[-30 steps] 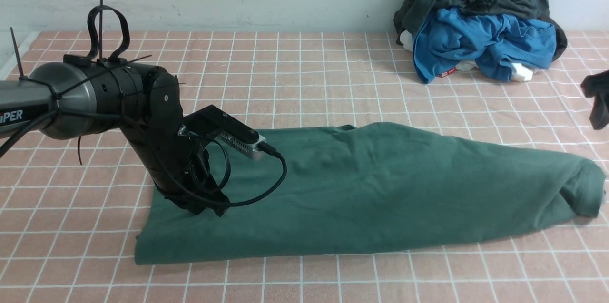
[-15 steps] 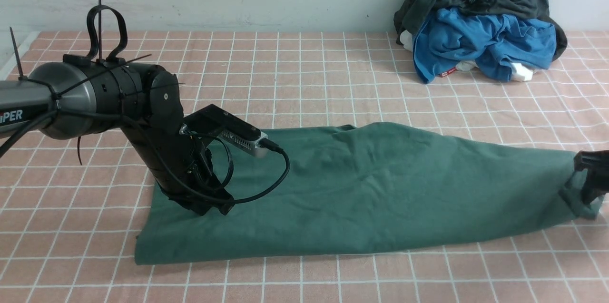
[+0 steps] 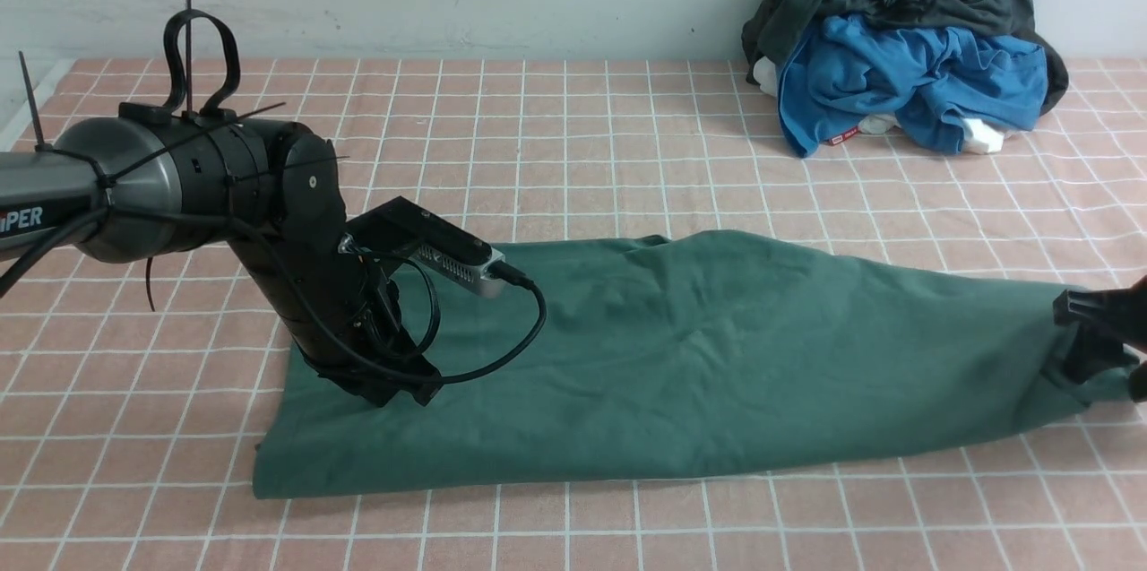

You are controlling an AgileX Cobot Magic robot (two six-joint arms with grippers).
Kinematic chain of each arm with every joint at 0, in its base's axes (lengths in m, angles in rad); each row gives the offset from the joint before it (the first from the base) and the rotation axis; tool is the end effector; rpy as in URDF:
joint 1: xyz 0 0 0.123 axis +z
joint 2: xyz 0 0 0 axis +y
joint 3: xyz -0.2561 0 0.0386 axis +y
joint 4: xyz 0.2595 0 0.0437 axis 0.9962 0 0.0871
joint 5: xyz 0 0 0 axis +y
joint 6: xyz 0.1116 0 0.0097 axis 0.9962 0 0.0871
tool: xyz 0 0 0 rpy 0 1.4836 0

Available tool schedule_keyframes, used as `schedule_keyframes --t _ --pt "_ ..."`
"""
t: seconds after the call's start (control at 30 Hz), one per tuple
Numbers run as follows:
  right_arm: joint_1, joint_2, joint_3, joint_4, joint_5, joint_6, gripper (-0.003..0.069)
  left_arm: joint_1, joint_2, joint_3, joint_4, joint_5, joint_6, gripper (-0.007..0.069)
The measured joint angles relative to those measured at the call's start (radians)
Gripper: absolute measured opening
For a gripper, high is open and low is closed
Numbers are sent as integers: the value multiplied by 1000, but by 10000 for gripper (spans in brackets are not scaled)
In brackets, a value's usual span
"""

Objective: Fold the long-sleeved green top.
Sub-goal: Use the right arm to clamp the right edge of the fabric, then use the right arm to drag the right edge of the fabric to the left and folds it over the left edge

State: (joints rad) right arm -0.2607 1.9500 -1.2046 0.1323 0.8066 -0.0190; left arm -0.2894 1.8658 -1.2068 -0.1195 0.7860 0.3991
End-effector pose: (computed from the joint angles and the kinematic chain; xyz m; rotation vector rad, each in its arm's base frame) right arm 0.3537 -0.0833 0.0919 0.4935 2.9796 0.1279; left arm 0.3493 -0.1139 0.1234 0.8816 2.7856 -0.1194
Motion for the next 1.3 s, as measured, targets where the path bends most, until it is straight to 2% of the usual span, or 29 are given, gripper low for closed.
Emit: schedule_keyframes --t 0.1,0.13,0.17,0.2,0.23,0.37,0.4,0.5,0.73,0.77,0.97,1.13,1.3 --pt "0 0 -2 16 2 -16 230 0 0 0 0 0 0 -3" --pt "1 0 -9 17 8 -32 160 0 0 0 0 0 0 -3" --pt "1 0 -10 14 10 -39 137 0 0 0 0 0 0 -3" --pt "1 -2 -19 -11 26 -65 62 0 0 0 0 0 0 -3" --pt "1 -9 -20 -29 33 -72 44 0 0 0 0 0 0 -3" --pt "1 -76 -22 -151 66 -50 34 0 -8 0 0 9 0 -3" --pt "1 -125 -24 -226 72 -13 34 0 -27 0 0 16 0 -3" --pt "1 -229 -45 -329 81 46 34 0 -78 0 7 30 0 -3" --pt "29 -425 -172 -349 170 52 34 0 -250 0 103 83 -33 -3" --pt "53 -448 -200 -340 192 38 34 0 -286 0 120 84 -46 -3" --pt "350 -461 -338 -266 265 -14 34 0 -503 0 156 84 -96 -3" --pt "615 -358 -367 -255 254 42 34 0 -581 0 152 111 -99 -3" --pt "782 -212 -367 -203 180 93 34 0 -588 0 143 116 -102 -3"
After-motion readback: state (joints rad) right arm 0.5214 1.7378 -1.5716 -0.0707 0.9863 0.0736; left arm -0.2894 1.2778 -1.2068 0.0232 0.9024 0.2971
